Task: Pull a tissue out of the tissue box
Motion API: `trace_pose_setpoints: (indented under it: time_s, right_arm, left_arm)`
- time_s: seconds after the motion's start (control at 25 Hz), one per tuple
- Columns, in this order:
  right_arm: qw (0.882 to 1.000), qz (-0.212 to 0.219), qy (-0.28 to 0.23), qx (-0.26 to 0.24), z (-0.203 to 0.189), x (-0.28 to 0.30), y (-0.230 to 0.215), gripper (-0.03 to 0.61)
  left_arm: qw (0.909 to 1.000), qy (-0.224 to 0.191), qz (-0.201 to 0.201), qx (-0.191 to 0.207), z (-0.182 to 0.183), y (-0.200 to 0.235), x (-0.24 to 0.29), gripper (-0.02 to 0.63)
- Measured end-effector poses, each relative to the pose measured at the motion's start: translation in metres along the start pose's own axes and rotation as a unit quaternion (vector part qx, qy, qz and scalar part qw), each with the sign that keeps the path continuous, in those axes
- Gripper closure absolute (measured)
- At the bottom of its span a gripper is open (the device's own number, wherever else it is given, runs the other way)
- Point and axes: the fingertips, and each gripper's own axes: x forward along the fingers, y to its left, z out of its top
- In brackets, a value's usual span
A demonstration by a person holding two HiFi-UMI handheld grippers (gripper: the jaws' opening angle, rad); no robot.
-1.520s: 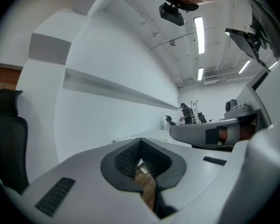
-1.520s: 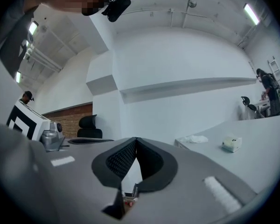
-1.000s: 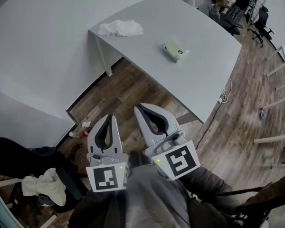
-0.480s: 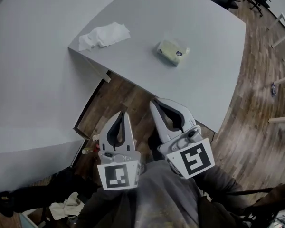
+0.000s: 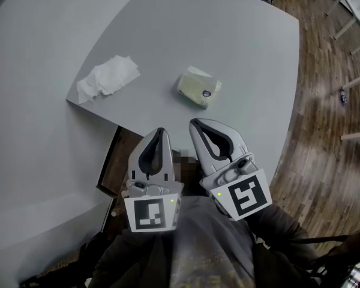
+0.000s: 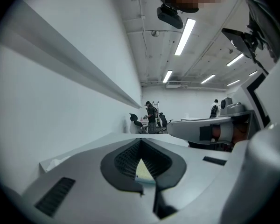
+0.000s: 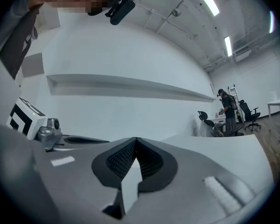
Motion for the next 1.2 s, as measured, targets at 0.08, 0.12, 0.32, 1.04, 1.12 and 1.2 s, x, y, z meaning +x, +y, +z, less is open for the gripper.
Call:
trace_pose_setpoints:
  time_s: [0.08,0.12,0.32,1.04,1.12,1.2]
  right_arm:
    - [1.000,-0.011,-0.008,0.000,0.008,0.005,-0.015,0.577]
    - [1.000,-0.016,-0.011,0.000,0.011,0.008,-0.022,0.577]
    - [0.999,-0.042,-0.004,0.014,0.004,0.020,-0.056,0.577]
    - [0.986,-0.134,0.089,0.043,-0.105,0.056,-0.156,0.396]
    - [0.987,-0.123,0.099,0.038,-0.112,0.064,-0.159,0.396]
    - [0.987,-0.110,0.112,0.036,-0.124,0.073,-0.161,0.396]
  left_arm:
    - [0.9999,-0.002,-0.013,0.002,0.006,-0.005,0.019,0.615]
    - [0.9998,-0.001,-0.020,0.002,0.008,-0.007,0.029,0.615]
    - [0.9982,0.013,-0.059,0.001,0.003,-0.020,0.074,0.615]
    - [0.9785,0.133,-0.149,-0.050,-0.112,-0.034,0.189,0.615]
    - [0.9766,0.141,-0.154,-0.052,-0.118,-0.033,0.196,0.615]
    - [0.9749,0.150,-0.157,-0.052,-0.125,-0.029,0.203,0.615]
